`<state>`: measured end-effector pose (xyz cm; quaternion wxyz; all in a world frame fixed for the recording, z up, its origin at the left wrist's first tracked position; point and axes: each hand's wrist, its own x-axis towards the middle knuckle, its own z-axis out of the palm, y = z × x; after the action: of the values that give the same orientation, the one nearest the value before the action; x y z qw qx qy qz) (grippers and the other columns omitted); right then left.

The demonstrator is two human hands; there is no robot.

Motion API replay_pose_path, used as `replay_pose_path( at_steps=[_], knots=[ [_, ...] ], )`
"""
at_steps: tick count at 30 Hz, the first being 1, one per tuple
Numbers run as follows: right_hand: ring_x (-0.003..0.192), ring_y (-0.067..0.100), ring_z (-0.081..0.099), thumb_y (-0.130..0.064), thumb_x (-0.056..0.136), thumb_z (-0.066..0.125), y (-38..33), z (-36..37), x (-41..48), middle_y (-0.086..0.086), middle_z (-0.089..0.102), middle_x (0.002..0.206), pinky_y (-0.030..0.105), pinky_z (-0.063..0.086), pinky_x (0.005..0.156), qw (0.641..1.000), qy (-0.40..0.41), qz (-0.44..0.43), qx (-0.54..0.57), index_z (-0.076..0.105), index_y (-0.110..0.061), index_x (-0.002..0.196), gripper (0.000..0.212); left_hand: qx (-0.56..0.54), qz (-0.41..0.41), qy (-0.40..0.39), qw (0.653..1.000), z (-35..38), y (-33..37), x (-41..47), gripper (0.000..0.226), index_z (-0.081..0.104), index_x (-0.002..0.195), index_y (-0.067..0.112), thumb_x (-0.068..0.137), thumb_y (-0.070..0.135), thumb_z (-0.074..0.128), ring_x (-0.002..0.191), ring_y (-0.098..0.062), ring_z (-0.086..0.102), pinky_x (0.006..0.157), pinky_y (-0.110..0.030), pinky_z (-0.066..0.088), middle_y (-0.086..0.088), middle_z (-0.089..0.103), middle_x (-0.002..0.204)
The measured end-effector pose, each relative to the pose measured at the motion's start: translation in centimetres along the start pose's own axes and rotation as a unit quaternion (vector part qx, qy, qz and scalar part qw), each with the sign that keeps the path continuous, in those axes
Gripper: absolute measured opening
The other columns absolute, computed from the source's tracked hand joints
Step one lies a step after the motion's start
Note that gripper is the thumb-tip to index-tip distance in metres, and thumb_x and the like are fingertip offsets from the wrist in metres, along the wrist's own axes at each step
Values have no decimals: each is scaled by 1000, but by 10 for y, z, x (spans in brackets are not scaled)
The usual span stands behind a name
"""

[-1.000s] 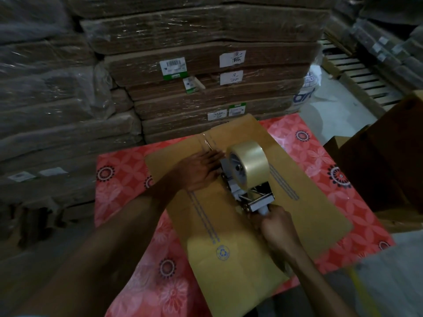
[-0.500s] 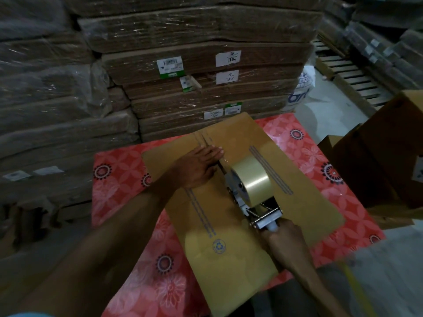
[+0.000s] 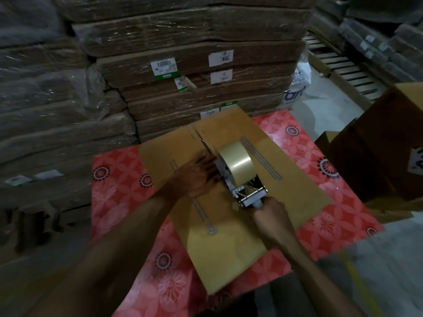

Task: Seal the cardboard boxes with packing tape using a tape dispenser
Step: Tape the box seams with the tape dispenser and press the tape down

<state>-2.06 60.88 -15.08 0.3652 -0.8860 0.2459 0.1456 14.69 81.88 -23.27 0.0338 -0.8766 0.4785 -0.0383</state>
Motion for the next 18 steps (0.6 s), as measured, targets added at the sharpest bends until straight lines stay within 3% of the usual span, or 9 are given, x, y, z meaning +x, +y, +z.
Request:
replay_pose_path(
  at_steps=[6, 12, 15, 18],
  knots=[
    [83, 42, 66, -34, 72, 56, -14, 0, 20, 21, 71, 93, 33, 43, 63, 1000, -1, -15, 24, 64, -15, 75, 21, 23, 28, 52, 998, 4, -27, 7, 43, 72, 102, 14, 107, 29, 32, 126, -35, 52, 111, -49, 37, -9, 68, 114],
    [77, 36, 63, -32, 74, 58, 6, 0, 16, 16, 70, 89, 32, 37, 60, 1000, -11, -8, -17, 60, -17, 72, 15, -16, 43, 97, 994, 5, -27, 4, 31, 71, 97, 12, 103, 24, 43, 123, -34, 58, 110, -53, 39, -13, 68, 115],
    [73, 31, 63, -28, 78, 63, 15, -9, 1, 9, 69, 80, 33, 38, 56, 1000, -8, -4, -12, 66, -15, 74, 14, -41, 4, 47, 998, 7, -26, 5, 47, 63, 128, 12, 107, 34, 27, 144, -27, 39, 117, -51, 29, -9, 53, 147],
    [61, 25, 60, -20, 79, 65, 38, -14, -16, 7, 65, 66, 35, 42, 55, 996, -11, -46, -71, 63, -8, 70, 15, -85, -36, -5, 996, 4, -23, 5, 55, 30, 157, 20, 107, 41, 18, 154, -13, 11, 124, -43, 11, 2, 21, 166]
  ],
)
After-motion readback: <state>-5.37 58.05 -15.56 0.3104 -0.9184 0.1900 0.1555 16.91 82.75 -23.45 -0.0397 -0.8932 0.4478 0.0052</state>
